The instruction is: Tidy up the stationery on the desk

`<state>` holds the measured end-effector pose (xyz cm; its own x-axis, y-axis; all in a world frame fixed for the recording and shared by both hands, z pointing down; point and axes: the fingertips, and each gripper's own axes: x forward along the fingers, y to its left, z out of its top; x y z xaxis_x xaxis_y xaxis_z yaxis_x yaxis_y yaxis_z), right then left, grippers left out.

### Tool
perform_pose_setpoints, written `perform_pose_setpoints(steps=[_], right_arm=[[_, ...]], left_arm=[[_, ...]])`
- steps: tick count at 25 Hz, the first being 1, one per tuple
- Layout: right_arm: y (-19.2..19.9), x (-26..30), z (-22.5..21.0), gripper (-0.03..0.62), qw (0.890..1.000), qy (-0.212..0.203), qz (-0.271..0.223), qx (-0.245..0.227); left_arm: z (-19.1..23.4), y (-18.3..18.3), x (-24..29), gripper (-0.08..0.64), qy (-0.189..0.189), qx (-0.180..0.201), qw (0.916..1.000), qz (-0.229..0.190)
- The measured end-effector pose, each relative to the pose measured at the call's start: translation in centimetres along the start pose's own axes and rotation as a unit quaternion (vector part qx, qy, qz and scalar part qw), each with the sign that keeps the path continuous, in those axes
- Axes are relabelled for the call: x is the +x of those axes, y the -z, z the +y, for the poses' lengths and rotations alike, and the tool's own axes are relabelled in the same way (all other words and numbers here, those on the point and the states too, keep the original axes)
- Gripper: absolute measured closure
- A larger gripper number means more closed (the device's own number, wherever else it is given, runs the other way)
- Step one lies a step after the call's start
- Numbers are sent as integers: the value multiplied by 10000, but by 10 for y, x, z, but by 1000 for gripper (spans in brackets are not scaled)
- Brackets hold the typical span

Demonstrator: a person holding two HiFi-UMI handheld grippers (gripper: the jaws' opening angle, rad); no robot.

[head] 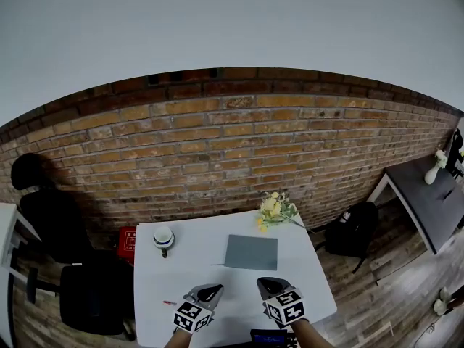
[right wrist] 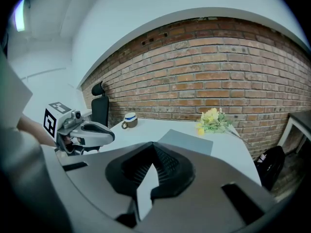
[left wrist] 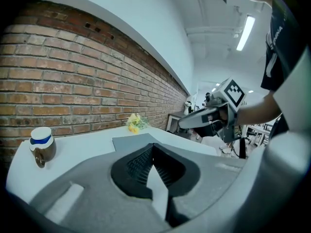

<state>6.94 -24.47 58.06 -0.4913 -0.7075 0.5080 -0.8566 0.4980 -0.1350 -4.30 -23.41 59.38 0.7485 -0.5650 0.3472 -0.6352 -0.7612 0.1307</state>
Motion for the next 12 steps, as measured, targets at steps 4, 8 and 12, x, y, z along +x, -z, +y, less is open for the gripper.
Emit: perform_pose_setpoints(steps=[4, 8, 12], right_arm=[[0, 1, -3, 583, 10000, -53, -21, -4], [2, 1, -5, 583, 10000, -77, 1, 3], [2, 3, -7, 583, 10000, -94, -2, 14]], left_arm=[[-1, 0, 2, 551, -35, 14, 10000, 38], [-1, 1, 3, 551, -58, 15, 10000, 64], [0, 0, 3, 551, -63, 31, 10000, 42]])
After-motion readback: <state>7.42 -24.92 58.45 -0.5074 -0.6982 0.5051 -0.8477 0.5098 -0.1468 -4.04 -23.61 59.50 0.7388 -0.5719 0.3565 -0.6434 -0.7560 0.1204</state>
